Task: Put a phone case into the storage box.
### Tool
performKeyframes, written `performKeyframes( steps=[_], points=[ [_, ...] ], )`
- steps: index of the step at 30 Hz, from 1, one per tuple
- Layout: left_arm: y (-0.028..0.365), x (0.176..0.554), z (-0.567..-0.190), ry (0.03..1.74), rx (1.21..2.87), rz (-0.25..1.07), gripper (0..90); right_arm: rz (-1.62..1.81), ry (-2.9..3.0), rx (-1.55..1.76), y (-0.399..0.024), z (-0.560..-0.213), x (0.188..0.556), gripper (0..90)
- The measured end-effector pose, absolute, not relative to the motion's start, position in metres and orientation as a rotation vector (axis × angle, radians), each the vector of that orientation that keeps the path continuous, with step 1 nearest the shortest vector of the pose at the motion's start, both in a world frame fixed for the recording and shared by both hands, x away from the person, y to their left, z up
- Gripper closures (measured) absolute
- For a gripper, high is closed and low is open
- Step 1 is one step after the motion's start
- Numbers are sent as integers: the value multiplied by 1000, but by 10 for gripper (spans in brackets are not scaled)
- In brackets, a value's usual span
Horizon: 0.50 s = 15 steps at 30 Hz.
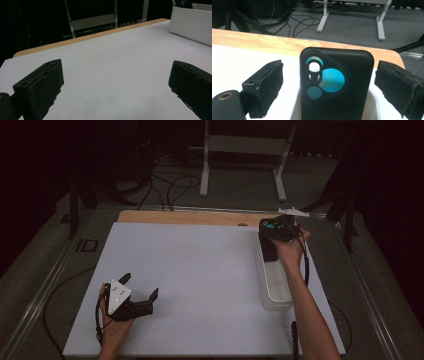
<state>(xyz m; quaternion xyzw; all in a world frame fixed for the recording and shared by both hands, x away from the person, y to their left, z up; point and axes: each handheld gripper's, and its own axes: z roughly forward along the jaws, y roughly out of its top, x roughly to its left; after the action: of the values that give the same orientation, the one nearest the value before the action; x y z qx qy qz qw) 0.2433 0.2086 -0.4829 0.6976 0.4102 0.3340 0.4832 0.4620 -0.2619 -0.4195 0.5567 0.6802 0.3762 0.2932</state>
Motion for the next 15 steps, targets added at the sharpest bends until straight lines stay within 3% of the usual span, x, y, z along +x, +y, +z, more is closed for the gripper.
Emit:
performKeyframes(
  steps=[15],
  points=[
    [211, 243, -481, 1004, 1707, 802, 2, 1006, 1902, 1387, -254, -410, 438, 82]
  ],
)
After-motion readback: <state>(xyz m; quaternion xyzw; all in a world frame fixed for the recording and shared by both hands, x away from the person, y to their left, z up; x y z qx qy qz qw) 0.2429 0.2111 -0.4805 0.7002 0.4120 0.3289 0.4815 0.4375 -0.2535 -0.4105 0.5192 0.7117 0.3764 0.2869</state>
